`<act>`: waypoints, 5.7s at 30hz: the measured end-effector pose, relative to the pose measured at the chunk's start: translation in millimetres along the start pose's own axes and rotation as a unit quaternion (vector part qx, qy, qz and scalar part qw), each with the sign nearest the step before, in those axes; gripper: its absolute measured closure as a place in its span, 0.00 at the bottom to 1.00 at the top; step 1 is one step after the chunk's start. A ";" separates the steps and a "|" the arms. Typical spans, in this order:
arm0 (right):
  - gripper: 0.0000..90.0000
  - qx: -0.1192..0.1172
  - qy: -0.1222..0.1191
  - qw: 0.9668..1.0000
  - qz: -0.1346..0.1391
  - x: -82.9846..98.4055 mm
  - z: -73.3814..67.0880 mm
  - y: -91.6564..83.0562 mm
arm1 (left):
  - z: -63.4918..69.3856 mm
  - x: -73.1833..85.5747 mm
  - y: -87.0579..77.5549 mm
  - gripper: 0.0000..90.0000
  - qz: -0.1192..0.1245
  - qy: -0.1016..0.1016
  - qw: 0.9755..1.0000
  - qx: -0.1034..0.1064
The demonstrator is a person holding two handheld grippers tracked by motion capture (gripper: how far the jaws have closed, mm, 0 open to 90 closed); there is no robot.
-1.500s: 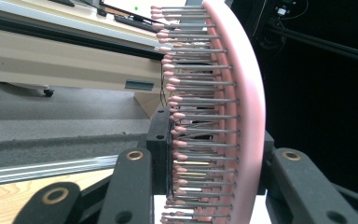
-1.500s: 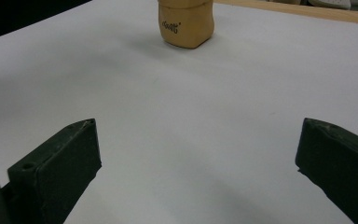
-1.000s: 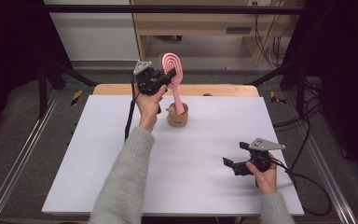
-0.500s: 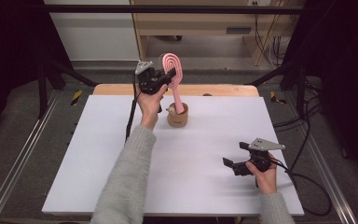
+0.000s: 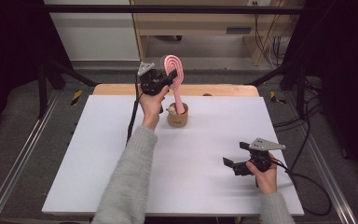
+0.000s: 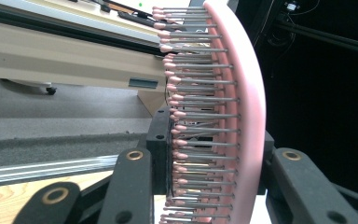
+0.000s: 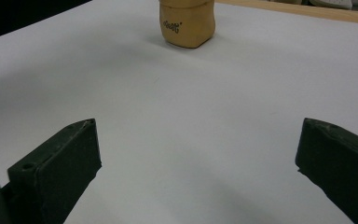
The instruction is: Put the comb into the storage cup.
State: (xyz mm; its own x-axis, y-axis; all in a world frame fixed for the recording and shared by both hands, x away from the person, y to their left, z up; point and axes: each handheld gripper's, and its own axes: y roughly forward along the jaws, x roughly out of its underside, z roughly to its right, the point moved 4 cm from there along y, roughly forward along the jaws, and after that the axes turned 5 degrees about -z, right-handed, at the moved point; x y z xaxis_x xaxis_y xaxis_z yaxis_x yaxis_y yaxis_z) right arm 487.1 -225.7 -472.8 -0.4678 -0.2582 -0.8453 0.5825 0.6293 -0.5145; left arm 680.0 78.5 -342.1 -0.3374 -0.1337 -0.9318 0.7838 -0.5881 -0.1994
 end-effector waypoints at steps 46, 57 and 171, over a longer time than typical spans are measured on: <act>0.00 -0.001 0.001 1.000 -0.003 0.5 -0.8 1.3 | -16.7 42.4 8.1 0.70 -0.031 -0.012 0.999 -0.007; 0.00 -0.002 0.001 1.000 -0.003 0.6 -0.9 1.4 | -22.5 50.3 6.3 0.70 -0.031 -0.020 0.999 -0.007; 0.00 -0.001 0.001 1.000 -0.002 -0.1 -0.4 0.7 | -28.1 67.4 -120.0 0.05 -0.123 0.098 0.987 0.044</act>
State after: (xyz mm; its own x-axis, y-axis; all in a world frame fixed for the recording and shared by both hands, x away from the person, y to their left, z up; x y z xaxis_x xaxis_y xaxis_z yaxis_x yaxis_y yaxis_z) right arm 487.3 -224.9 -473.0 -0.4716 -0.2589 -0.8430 0.5796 0.6295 -0.5175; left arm 577.8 162.4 -389.4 -0.3980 0.1734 -0.9008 0.6396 -0.6515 -0.4080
